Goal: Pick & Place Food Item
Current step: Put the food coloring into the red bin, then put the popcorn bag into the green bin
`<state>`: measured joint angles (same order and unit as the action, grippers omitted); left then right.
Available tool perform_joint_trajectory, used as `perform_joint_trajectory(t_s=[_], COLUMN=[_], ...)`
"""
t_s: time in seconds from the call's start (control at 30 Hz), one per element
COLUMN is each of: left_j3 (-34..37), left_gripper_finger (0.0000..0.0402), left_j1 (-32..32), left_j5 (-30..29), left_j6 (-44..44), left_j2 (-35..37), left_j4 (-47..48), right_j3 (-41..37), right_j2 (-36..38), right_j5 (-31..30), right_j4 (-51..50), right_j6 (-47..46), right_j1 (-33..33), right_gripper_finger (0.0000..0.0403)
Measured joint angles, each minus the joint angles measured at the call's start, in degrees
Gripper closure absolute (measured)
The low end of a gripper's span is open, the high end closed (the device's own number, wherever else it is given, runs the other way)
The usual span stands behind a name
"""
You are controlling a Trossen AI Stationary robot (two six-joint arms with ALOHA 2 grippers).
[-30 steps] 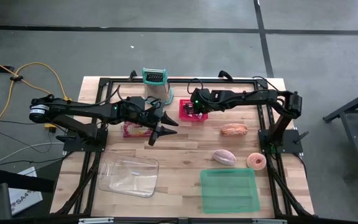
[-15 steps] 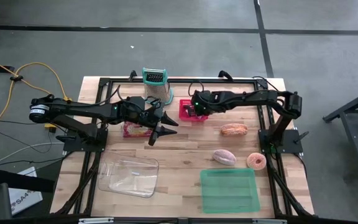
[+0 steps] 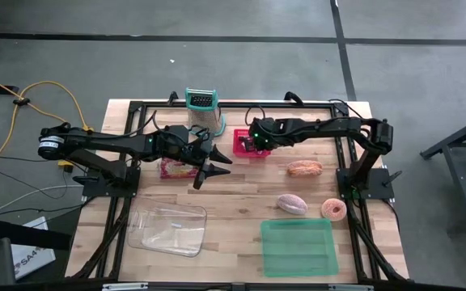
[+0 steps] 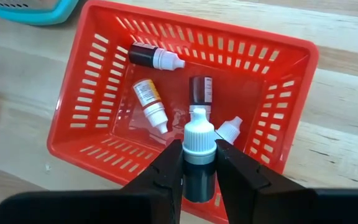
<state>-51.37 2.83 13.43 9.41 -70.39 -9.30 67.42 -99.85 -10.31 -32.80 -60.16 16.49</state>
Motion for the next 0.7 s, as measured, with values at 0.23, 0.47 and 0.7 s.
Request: perform_joint_trajectory(t_s=[0.23, 0.47, 0.7], left_j3=[0.0, 0.0, 0.0], left_gripper_finger=[0.0244, 0.0244, 0.0244], left_j1=[0.0, 0.0, 0.0], left_j5=[0.0, 0.0, 0.0], left_j6=[0.0, 0.0, 0.0], left_j2=[0.0, 0.0, 0.0], left_j4=[0.0, 0.0, 0.0], right_j3=[0.0, 0.0, 0.0], right_j2=[0.0, 0.0, 0.0], right_j5=[0.0, 0.4, 0.3], right_j4=[0.0, 0.3, 1.3], right_j6=[0.4, 1.0, 1.9], right_j1=[0.0, 0.0, 0.0], right_gripper_finger=[0.0330, 0.0325, 0.0269])
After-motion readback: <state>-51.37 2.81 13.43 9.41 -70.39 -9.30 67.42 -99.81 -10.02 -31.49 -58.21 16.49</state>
